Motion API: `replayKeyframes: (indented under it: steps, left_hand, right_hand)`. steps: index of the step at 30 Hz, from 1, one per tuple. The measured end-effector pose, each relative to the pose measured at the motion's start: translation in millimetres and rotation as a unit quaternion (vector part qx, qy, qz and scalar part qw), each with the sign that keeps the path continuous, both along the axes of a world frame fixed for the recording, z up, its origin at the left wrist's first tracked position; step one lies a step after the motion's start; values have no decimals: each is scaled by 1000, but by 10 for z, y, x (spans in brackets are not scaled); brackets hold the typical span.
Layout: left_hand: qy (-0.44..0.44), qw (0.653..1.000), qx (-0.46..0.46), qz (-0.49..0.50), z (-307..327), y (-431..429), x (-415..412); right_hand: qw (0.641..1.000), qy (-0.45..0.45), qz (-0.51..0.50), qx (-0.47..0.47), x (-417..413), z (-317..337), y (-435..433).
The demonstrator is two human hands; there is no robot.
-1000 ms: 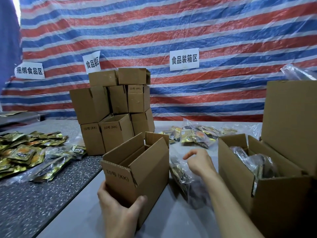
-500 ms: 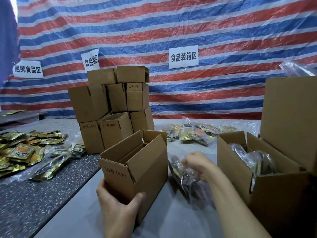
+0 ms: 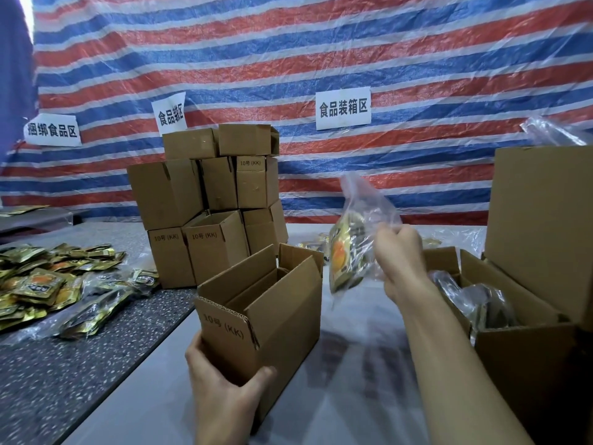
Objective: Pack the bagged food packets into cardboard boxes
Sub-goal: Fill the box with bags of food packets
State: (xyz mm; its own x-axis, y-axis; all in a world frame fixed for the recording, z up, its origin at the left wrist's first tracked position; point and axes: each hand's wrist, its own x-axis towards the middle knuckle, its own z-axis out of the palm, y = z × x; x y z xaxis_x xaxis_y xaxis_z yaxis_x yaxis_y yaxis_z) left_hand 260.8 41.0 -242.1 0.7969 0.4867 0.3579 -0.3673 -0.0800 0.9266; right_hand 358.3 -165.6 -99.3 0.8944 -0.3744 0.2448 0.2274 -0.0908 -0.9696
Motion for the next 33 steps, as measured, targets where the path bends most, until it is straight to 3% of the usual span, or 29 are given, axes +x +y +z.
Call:
replayKeyframes:
  steps: [6, 11, 18, 26, 29, 33]
  left_hand:
    - [-1, 998, 9, -69, -57, 8, 1]
    - [-4, 988, 24, -153, -59, 12, -38]
    - [8, 974, 51, -220, -36, 45, -90]
    - [10, 975, 62, -214, -32, 47, -84]
    - [13, 976, 66, -205, -45, 54, -77]
    - [11, 977, 76, -200, -35, 39, -97]
  right_hand:
    - [972, -43, 92, 211, -275, 289, 40]
    - [955, -29, 164, 246, -336, 292, 122]
    - [958, -148, 204, 139, -358, 254, 249]
    - [971, -66, 223, -56, -382, 261, 270]
    - [953, -81, 257, -136, -404, 266, 234]
    - [899, -44, 361, -244, -444, 250, 256]
